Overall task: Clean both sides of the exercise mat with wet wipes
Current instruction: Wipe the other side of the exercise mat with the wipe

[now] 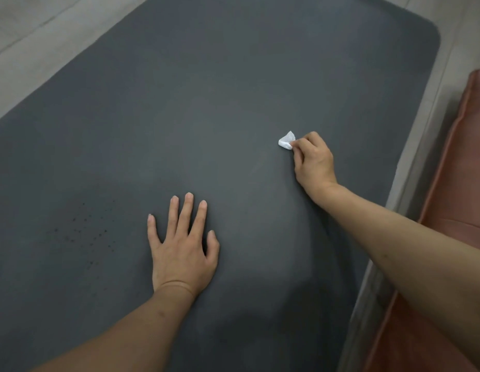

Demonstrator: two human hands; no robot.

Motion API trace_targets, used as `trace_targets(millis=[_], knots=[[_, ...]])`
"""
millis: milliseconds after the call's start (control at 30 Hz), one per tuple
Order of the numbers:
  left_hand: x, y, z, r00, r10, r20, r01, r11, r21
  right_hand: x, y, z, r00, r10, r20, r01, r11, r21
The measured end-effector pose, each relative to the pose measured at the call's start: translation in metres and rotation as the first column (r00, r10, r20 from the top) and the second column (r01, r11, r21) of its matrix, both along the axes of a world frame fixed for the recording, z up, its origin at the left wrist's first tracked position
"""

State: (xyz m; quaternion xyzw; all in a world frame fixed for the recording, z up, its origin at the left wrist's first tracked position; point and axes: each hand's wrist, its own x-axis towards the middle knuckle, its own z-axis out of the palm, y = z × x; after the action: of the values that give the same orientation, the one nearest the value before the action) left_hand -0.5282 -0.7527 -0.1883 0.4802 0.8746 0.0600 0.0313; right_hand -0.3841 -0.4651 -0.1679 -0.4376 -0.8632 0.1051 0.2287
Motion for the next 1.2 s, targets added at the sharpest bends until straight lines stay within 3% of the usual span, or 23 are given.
trace_targets(millis=[233, 333, 400, 467, 500, 567, 633, 667, 733, 800, 867, 933, 1033, 1100, 1133, 1200], knots=[[0.002, 0.0, 0.001, 1.0, 0.005, 0.005, -0.005, 1.0, -0.029, -0.001, -0.017, 0.013, 1.0, -0.001, 0.026, 0.0, 1.0, 0.022], [0.002, -0.001, 0.003, 1.0, -0.001, 0.021, 0.002, 0.999, -0.038, 0.016, -0.087, 0.022, 0.953, 0.299, 0.052, -0.297, 0.954, -0.043], [0.002, -0.002, 0.003, 1.0, -0.013, 0.014, 0.013, 0.999, -0.039, 0.038, -0.141, 0.025, 0.829, 0.552, 0.086, -0.54, 0.832, -0.128], [0.002, -0.001, 0.002, 1.0, -0.019, -0.003, 0.019, 0.999, -0.029, 0.047, -0.13, 0.027, 0.75, 0.638, 0.174, -0.634, 0.769, -0.089], [0.002, -0.002, 0.002, 1.0, -0.02, -0.01, 0.02, 1.0, -0.021, 0.044, -0.104, 0.026, 0.784, 0.587, 0.202, -0.594, 0.804, -0.032], [0.002, -0.002, 0.001, 1.0, -0.021, -0.022, 0.021, 1.0, 0.001, 0.036, -0.038, 0.025, 0.94, 0.288, 0.184, -0.302, 0.952, 0.048], [0.001, -0.001, -0.001, 0.999, -0.027, -0.021, 0.028, 0.999, 0.016, 0.03, 0.001, 0.025, 0.991, -0.009, 0.135, 0.005, 1.0, 0.027], [0.001, -0.002, -0.001, 0.999, -0.028, -0.019, 0.028, 0.999, 0.02, 0.027, -0.006, 0.022, 0.995, -0.032, 0.098, 0.03, 0.999, 0.018], [0.001, -0.002, -0.002, 0.999, -0.024, -0.023, 0.024, 1.0, 0.018, 0.025, -0.063, 0.021, 0.986, 0.162, 0.045, -0.162, 0.987, -0.005], [0.001, -0.003, -0.002, 0.999, -0.024, -0.028, 0.024, 1.0, 0.007, 0.039, -0.137, 0.023, 0.874, 0.485, 0.04, -0.481, 0.873, -0.079], [0.0, -0.003, -0.002, 0.999, -0.02, -0.03, 0.02, 1.0, 0.015, 0.05, -0.155, 0.027, 0.758, 0.645, 0.099, -0.638, 0.764, -0.091], [0.0, -0.002, -0.001, 0.999, -0.019, -0.034, 0.02, 1.0, 0.018, 0.046, -0.104, 0.025, 0.786, 0.597, 0.161, -0.604, 0.797, -0.005], [0.001, -0.001, -0.001, 0.999, -0.02, -0.04, 0.021, 0.999, 0.027, 0.043, -0.003, 0.025, 0.971, 0.213, 0.108, -0.222, 0.972, 0.079], [0.001, -0.001, -0.001, 0.999, -0.025, -0.042, 0.027, 0.999, 0.038, 0.046, 0.012, 0.025, 0.996, 0.059, 0.066, -0.062, 0.997, 0.042], [0.001, -0.001, -0.002, 0.999, -0.028, -0.041, 0.03, 0.999, 0.043, 0.046, -0.002, 0.025, 0.996, 0.069, 0.053, -0.07, 0.997, 0.034], [0.001, -0.002, -0.001, 0.999, -0.026, -0.044, 0.029, 0.998, 0.05, 0.048, -0.059, 0.027, 0.967, 0.255, 0.023, -0.255, 0.967, 0.013]])
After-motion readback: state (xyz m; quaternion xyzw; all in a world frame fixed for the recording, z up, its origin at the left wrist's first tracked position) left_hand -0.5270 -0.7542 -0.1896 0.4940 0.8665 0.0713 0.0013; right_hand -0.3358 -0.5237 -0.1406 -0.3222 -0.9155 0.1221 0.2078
